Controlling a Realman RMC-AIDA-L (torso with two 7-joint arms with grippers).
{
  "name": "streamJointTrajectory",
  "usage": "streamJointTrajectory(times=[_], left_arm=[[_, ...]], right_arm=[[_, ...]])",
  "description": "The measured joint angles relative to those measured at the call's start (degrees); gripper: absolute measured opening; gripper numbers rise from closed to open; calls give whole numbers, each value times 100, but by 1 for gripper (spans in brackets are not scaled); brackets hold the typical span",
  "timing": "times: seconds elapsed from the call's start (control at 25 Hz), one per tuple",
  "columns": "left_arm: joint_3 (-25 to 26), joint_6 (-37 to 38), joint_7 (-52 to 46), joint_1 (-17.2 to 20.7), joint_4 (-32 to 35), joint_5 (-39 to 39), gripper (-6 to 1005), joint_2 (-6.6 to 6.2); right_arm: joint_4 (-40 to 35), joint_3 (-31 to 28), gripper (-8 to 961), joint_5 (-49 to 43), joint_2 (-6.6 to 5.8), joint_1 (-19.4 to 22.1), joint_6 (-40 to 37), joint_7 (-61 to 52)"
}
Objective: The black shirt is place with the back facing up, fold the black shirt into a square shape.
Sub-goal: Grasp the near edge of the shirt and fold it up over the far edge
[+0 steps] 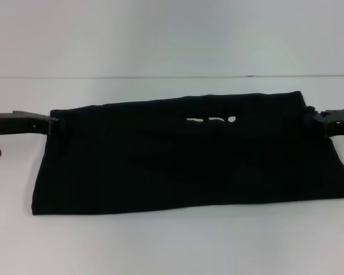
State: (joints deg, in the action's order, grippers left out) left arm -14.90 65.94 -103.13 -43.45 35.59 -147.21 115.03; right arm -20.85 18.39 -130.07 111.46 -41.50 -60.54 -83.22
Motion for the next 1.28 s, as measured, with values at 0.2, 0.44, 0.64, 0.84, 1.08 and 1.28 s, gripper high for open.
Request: streamJointTrajectory(times=[0.2,0.44,0.64,0.84,1.08,1.28], left_arm=[[-23,-248,-57,-36,-8,57,7,49],[-30,-440,-148,-63,6,205,7,65],[-27,-441,-173,-141,65,249,8,8],[-38,-373,-272,-158,299,384,8,2],[-128,-393,-317,-166,340,507,8,-42],[-168,-731,-296,-160,82,514,8,-8]], right_arm=[[151,-2,36,34,147,-229,728,-98],[103,5,36,238,271,-434,1149,-83],[8,2,35,271,219,-612,1168,-163],[-191,4,35,275,217,-725,1152,-312],[-301,6,35,287,212,-849,1304,-418],[-43,13,35,326,313,-938,1945,-291]])
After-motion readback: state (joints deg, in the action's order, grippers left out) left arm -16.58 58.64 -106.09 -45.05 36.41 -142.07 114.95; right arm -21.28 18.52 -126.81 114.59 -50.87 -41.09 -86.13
